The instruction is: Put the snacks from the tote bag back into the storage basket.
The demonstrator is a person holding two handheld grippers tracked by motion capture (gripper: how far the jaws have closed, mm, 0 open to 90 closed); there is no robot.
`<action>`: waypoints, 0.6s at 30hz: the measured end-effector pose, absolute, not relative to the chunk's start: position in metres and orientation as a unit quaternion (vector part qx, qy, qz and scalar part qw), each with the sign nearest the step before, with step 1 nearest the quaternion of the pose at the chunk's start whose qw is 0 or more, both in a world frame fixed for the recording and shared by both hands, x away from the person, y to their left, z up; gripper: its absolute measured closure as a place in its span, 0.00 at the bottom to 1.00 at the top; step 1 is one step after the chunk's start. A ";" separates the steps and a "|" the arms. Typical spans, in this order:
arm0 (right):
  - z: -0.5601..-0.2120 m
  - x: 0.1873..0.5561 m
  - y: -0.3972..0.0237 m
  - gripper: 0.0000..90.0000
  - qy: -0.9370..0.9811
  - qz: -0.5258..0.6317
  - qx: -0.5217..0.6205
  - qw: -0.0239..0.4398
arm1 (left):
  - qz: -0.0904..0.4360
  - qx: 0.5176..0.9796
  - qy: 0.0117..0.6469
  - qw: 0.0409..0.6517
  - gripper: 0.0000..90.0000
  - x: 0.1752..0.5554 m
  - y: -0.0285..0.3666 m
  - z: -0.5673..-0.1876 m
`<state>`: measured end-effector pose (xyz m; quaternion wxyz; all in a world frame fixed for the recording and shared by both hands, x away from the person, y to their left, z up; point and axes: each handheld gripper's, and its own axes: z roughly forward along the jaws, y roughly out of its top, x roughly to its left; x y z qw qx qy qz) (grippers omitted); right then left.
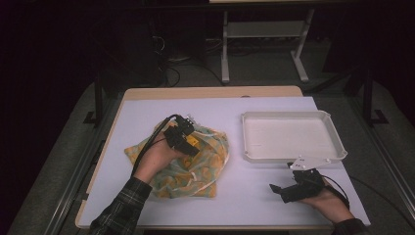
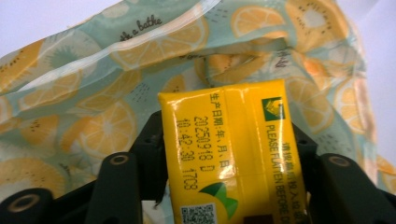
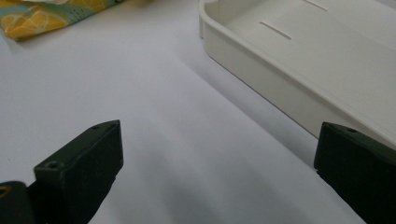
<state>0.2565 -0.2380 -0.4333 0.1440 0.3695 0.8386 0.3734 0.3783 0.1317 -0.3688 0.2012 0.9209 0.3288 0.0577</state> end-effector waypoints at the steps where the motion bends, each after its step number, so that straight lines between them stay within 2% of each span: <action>1: -0.433 0.257 -0.238 0.01 0.839 0.373 0.369 0.144 | 0.059 0.922 0.326 0.199 0.52 0.378 0.132 -0.369; 6: -0.433 0.257 -0.238 0.01 0.839 0.373 0.369 0.144 | 0.060 0.923 0.324 0.197 0.57 0.377 0.132 -0.368; 18: -0.433 0.256 -0.238 0.01 0.841 0.372 0.366 0.144 | 0.064 0.929 0.308 0.195 0.59 0.373 0.134 -0.366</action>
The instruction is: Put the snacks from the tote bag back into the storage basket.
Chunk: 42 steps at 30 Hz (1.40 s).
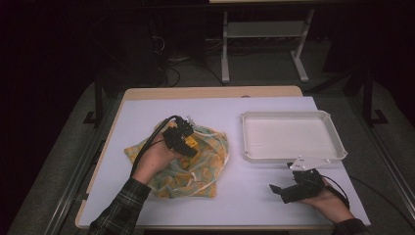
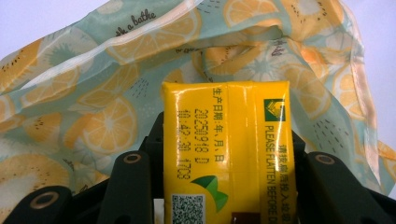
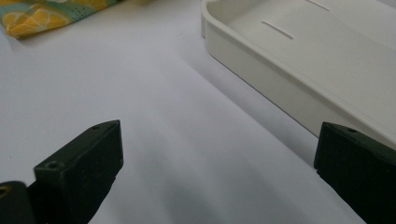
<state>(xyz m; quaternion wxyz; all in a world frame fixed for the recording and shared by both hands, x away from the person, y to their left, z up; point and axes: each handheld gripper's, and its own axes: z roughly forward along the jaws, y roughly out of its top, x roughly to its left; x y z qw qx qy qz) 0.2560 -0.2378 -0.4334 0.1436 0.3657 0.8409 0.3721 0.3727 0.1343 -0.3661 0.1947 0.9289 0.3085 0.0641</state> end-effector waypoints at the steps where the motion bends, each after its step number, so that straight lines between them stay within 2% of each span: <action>1: -0.433 0.256 -0.238 0.01 0.840 0.372 0.367 0.144 | 0.064 0.929 0.309 0.195 0.59 0.373 0.135 -0.366; 19: -0.433 0.255 -0.236 0.01 0.841 0.374 0.364 0.144 | 0.067 0.930 0.298 0.205 0.59 0.372 0.147 -0.357; 42: -0.432 0.255 -0.236 0.01 0.841 0.374 0.363 0.143 | 0.074 0.925 0.288 0.237 0.59 0.375 0.147 -0.322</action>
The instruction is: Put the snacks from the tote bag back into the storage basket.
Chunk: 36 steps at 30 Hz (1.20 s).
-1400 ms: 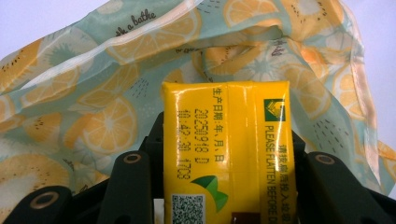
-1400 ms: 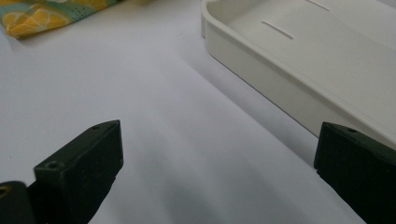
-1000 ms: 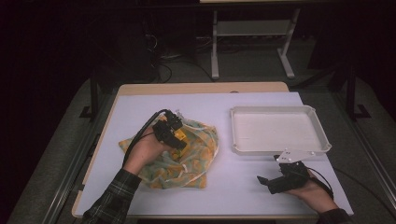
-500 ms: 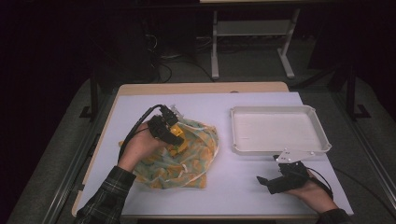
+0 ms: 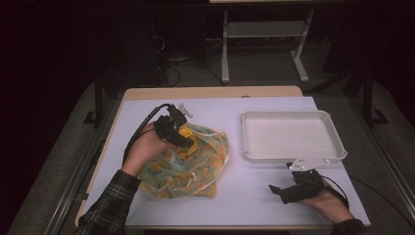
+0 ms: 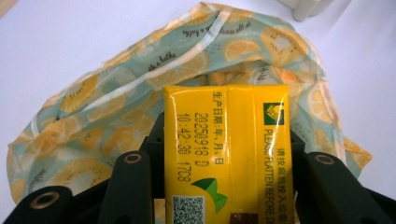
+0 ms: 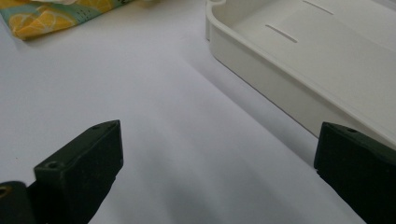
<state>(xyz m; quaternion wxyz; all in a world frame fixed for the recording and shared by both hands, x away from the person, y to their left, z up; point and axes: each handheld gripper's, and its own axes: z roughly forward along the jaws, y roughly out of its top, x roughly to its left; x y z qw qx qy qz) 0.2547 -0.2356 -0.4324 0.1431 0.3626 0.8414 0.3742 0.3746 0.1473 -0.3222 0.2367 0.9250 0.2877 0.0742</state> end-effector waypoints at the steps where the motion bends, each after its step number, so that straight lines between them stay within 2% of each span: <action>1: -0.432 0.255 -0.236 0.01 0.842 0.374 0.361 0.143 | 0.073 0.926 0.285 0.235 0.59 0.375 0.147 -0.320; 36: -0.432 0.254 -0.234 0.01 0.842 0.376 0.361 0.141 | 0.061 0.929 0.249 0.268 0.60 0.378 0.113 -0.293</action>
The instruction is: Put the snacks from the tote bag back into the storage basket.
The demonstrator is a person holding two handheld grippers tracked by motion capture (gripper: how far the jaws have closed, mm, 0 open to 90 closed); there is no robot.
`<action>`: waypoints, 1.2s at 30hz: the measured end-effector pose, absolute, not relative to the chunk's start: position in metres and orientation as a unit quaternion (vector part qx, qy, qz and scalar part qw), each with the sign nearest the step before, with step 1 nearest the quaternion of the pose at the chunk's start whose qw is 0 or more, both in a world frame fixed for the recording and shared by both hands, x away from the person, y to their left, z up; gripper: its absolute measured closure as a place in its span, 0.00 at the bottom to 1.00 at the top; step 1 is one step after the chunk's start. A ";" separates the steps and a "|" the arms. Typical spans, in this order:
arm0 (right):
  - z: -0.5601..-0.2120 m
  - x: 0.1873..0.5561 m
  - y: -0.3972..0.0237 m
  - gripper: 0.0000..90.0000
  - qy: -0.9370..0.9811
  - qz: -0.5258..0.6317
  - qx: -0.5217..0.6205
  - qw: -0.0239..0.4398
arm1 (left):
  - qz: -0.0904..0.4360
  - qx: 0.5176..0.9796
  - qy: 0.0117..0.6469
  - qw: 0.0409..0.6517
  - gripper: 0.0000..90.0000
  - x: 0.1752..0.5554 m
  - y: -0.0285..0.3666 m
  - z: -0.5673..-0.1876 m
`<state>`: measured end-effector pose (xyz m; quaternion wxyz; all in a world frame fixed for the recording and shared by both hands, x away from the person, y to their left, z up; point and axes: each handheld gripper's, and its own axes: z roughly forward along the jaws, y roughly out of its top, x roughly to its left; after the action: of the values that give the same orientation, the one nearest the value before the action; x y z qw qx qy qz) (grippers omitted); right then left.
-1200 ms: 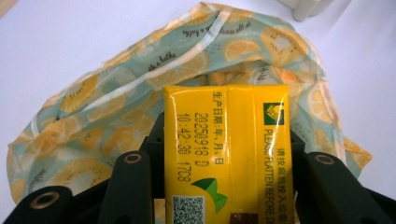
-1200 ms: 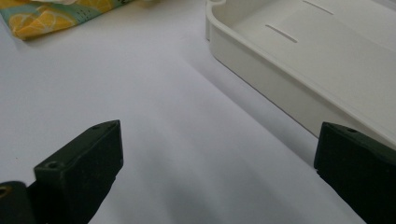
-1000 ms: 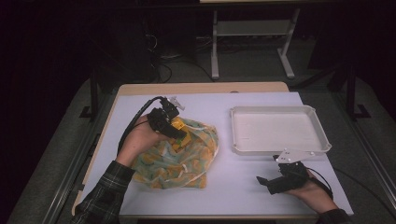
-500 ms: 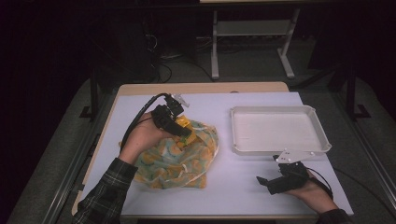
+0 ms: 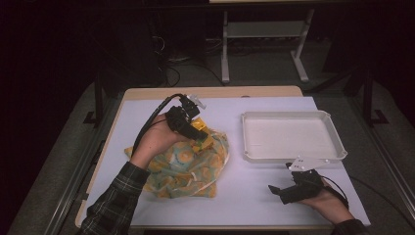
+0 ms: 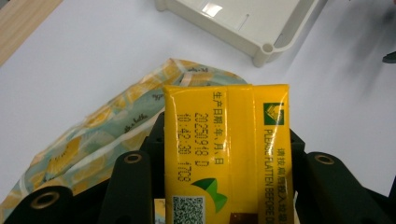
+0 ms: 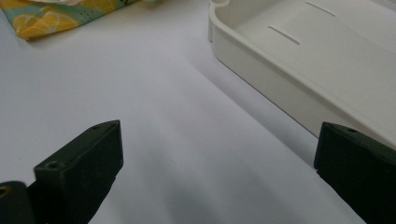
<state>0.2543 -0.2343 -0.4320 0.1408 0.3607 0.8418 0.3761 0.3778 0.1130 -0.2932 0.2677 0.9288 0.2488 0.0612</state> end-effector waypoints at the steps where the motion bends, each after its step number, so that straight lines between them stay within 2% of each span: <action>1: -0.432 0.254 -0.234 0.01 0.842 0.376 0.361 0.141 | 0.060 0.929 0.249 0.268 0.59 0.378 0.111 -0.293; 36: -0.432 0.254 -0.233 0.01 0.842 0.377 0.358 0.140 | 0.041 0.931 0.222 0.285 0.60 0.391 0.044 -0.291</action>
<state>0.2537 -0.2330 -0.4315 0.1400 0.3584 0.8423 0.3774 0.3915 0.0442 -0.2908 0.2854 0.9315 0.2218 0.0412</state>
